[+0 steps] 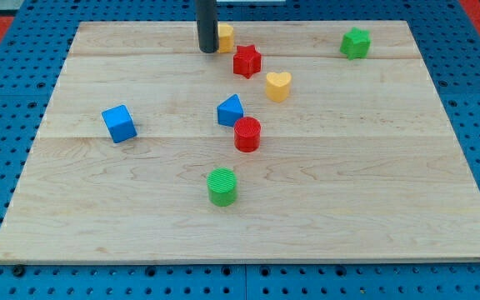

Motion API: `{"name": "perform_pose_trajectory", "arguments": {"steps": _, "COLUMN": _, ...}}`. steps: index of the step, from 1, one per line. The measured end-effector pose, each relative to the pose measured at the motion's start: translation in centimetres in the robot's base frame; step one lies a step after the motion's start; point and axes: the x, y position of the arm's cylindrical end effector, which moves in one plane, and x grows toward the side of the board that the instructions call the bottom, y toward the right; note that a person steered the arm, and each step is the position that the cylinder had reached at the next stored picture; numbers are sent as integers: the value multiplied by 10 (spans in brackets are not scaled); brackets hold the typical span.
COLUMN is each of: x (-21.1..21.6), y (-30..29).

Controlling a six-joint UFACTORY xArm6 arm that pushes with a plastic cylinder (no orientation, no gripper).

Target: Place red circle to the right of blue triangle

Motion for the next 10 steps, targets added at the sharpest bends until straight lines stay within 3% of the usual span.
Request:
{"name": "perform_pose_trajectory", "arguments": {"steps": 1, "x": 2, "y": -14}}
{"name": "perform_pose_trajectory", "arguments": {"steps": 2, "x": 70, "y": -18}}
{"name": "perform_pose_trajectory", "arguments": {"steps": 4, "x": 191, "y": 48}}
{"name": "perform_pose_trajectory", "arguments": {"steps": 6, "x": 205, "y": 112}}
{"name": "perform_pose_trajectory", "arguments": {"steps": 8, "x": 183, "y": 45}}
{"name": "perform_pose_trajectory", "arguments": {"steps": 9, "x": 231, "y": 40}}
{"name": "perform_pose_trajectory", "arguments": {"steps": 10, "x": 275, "y": 83}}
